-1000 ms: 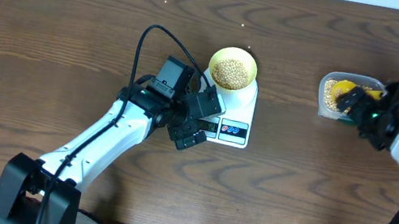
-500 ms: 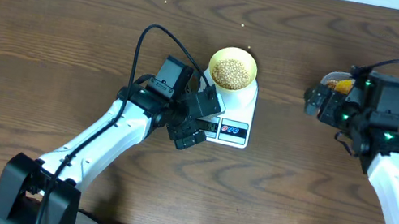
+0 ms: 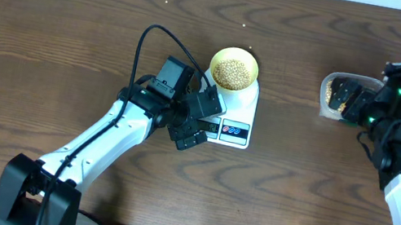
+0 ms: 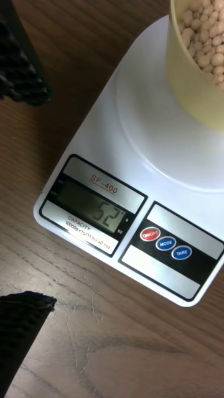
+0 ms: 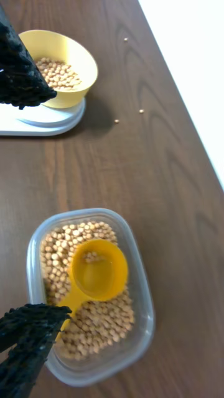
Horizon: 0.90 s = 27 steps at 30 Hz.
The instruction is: Scoop item into bowl and weigh 50g on scale
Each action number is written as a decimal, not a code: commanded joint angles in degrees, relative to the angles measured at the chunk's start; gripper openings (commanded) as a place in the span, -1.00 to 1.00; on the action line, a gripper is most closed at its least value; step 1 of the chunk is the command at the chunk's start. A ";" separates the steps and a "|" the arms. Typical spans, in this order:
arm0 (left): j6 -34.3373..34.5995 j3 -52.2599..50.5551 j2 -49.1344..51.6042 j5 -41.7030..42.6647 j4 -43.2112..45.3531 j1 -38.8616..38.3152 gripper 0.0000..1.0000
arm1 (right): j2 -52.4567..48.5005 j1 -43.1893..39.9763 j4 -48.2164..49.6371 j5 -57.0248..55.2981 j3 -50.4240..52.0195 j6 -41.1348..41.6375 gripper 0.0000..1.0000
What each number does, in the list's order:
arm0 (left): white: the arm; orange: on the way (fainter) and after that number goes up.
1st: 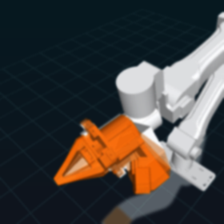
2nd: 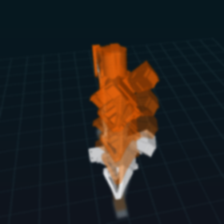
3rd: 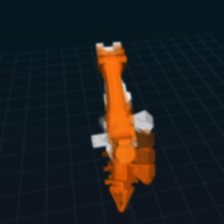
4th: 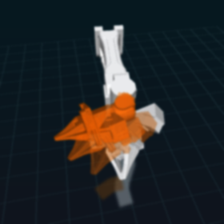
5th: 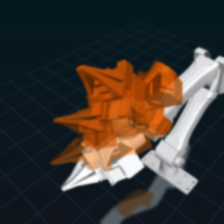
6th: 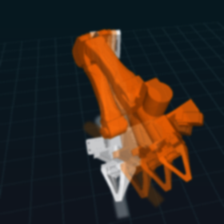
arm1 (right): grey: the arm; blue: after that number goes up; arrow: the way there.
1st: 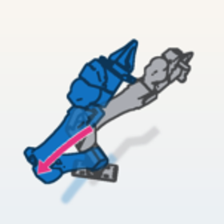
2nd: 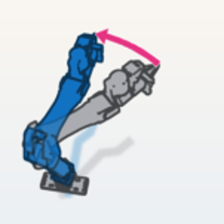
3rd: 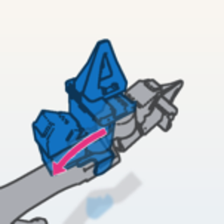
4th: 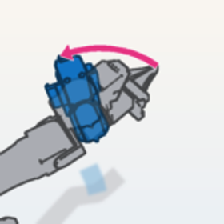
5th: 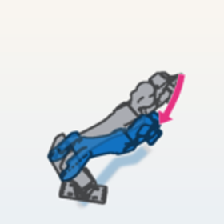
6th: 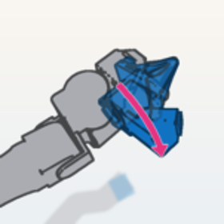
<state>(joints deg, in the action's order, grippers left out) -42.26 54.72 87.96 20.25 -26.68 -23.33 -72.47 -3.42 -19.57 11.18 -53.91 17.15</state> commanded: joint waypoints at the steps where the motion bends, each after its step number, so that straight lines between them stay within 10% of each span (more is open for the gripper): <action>1: -0.59 -0.13 -0.22 -0.35 -0.02 0.28 0.96 | 3.61 -1.16 2.12 0.68 0.76 -3.98 0.99; 17: -0.59 -0.13 -0.22 -0.35 0.02 0.28 0.96 | 30.99 -1.20 64.65 -1.53 52.09 -9.09 0.99; 27: -0.59 -0.13 -0.20 -0.35 -0.04 0.28 0.95 | 52.63 -2.54 40.68 -1.68 53.62 -9.03 0.99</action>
<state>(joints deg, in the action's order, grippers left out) -42.26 54.72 87.96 20.23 -26.63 -23.33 -24.64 -5.13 26.13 10.20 -0.40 8.58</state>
